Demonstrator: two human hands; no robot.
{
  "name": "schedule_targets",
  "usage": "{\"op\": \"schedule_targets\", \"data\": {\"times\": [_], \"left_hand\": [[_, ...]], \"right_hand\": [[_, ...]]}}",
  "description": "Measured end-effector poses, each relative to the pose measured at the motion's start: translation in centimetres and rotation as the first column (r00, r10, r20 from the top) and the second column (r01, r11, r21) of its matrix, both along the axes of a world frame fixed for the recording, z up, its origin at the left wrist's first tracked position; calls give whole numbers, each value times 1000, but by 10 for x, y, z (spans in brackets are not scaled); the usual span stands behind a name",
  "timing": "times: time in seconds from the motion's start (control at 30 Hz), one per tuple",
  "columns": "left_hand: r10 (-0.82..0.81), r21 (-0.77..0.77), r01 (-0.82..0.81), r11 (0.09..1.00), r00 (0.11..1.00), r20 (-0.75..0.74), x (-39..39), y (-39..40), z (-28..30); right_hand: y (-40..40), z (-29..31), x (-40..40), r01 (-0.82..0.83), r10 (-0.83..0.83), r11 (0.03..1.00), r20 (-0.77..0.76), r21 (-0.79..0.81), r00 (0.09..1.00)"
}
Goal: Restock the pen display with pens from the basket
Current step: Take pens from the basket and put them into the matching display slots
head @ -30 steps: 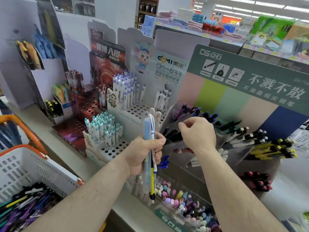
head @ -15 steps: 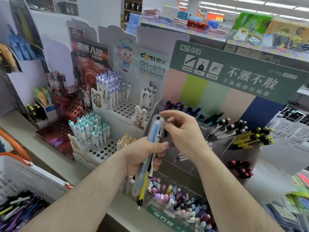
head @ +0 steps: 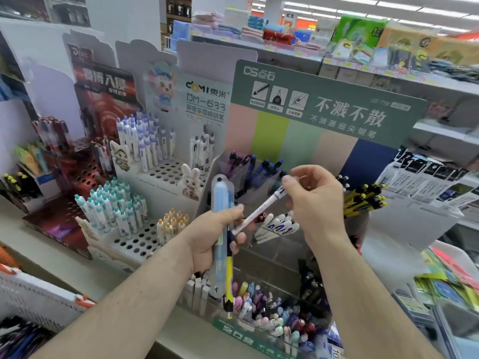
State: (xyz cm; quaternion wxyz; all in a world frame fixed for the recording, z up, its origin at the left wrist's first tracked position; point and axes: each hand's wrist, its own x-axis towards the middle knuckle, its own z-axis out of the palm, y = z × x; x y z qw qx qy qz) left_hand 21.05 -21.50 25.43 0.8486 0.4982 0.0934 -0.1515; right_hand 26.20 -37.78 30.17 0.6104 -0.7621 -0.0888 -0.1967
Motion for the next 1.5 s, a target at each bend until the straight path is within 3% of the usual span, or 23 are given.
{"op": "schedule_targets", "data": {"times": [0.1,0.2,0.3,0.4,0.47,0.57,0.67,0.77,0.87,0.97,1.07,1.23,1.3,1.43,1.5], "left_hand": [[-10,-44,11,999,1000,8,3,-5,-3],[-5,-162,12,987,999,41,6,-14,-1],[33,-320,-13,947,998,59,12,-21,0],[0,-543,56,838,995,102,19,-22,-2],[-11,-584,94,807,989,145,21,-23,-3],[28,-519,29,854,994,101,21,-27,-2],[88,-409,-53,911,994,66,19,-29,-1],[96,-348,-61,936,992,84,17,-31,-2],[106,-319,-69,945,989,101,14,-30,-1],[116,-313,-79,947,988,103,13,-26,-1],[137,-309,-100,946,985,103,10,-20,-2],[159,-329,-116,937,981,107,9,-18,-1],[164,-328,-121,937,980,109,8,-18,0],[234,-380,-193,905,970,64,11,-17,0],[298,-454,-259,853,954,16,14,-15,1]], "right_hand": [[-16,-1,0,174,-168,958,-48,229,985],[-28,-6,-3,257,-249,933,-65,253,966],[-34,-9,-8,242,-211,921,-132,305,968],[-39,-8,-14,198,-113,900,-230,389,967],[-45,-6,-16,217,-129,881,-228,420,965],[-56,-5,-13,308,-301,896,-72,321,951],[-59,-8,-11,417,-420,907,182,60,889],[-51,-18,-9,440,-385,893,341,-98,857],[-39,-31,-3,398,-300,897,397,-192,868],[-30,-36,2,360,-258,905,380,-228,888],[-23,-36,6,328,-169,852,379,-409,910],[-16,-37,10,115,-132,737,24,-666,991],[-16,-37,9,61,-139,754,-68,-654,988],[-17,-31,-8,80,-107,879,-31,-470,994],[-18,-26,-19,-45,-1,907,-110,-419,994]]}}
